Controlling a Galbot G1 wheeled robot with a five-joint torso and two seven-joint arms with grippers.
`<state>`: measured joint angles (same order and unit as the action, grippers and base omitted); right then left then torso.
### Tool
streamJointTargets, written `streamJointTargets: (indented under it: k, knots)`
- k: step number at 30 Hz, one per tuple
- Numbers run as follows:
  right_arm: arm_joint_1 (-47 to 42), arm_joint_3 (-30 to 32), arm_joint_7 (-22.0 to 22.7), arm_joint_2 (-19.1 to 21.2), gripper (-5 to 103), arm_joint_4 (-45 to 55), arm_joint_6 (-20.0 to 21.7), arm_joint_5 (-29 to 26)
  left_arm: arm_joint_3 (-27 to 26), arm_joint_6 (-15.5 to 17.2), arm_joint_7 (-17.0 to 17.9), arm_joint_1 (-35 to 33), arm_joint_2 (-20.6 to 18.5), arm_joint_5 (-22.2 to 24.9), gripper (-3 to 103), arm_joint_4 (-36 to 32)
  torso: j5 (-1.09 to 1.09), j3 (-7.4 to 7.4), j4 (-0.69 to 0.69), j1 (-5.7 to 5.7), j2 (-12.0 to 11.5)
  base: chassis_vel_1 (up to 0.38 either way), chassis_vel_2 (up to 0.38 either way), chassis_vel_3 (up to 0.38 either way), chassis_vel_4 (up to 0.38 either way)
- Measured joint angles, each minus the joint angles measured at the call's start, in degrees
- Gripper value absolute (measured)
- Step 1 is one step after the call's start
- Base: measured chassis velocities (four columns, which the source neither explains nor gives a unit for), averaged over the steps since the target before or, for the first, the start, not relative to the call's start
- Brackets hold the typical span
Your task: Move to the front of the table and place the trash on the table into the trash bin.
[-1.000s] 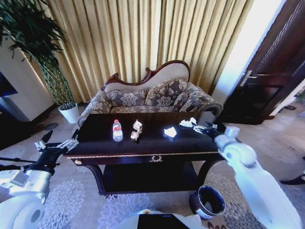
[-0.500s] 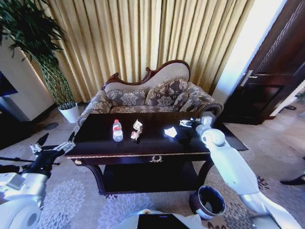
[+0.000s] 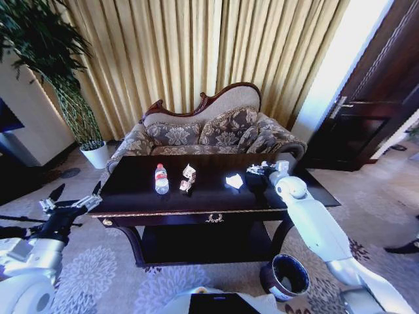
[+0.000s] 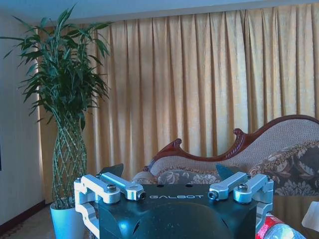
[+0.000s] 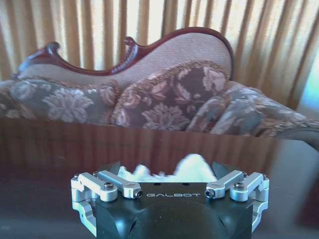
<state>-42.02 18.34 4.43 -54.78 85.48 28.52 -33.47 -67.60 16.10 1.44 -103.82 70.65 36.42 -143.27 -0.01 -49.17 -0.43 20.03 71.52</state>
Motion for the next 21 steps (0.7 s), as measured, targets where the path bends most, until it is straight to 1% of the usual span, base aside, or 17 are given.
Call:
streamJointTargets:
  k: [5, 16, 21]
  knots:
    - [0.0, 0.8, 0.0, 0.7, 100, -2.1, -0.1, 0.6, 0.0, 0.0, 0.0, 0.0, 0.0, 0.0, 100, 0.0, 0.00, 0.00, -0.01, 0.00, 0.0, 0.000, 0.000, 0.000, 0.000]
    - [0.1, 1.5, 0.0, 0.8, 100, -3.7, -0.1, 0.7, 0.3, -0.1, 0.0, 0.3, -0.2, 0.0, 100, 0.0, 0.00, 0.00, 0.00, 0.00, 0.0, 0.000, 0.000, 0.000, 0.000]
    - [-0.2, 1.5, -0.1, 0.6, 100, -3.8, -0.1, 0.9, 0.3, -0.9, 0.0, 0.3, -0.5, 0.0, 100, 0.0, 0.00, 0.00, 0.00, 0.00, 0.0, 0.000, 0.000, 0.000, 0.000]
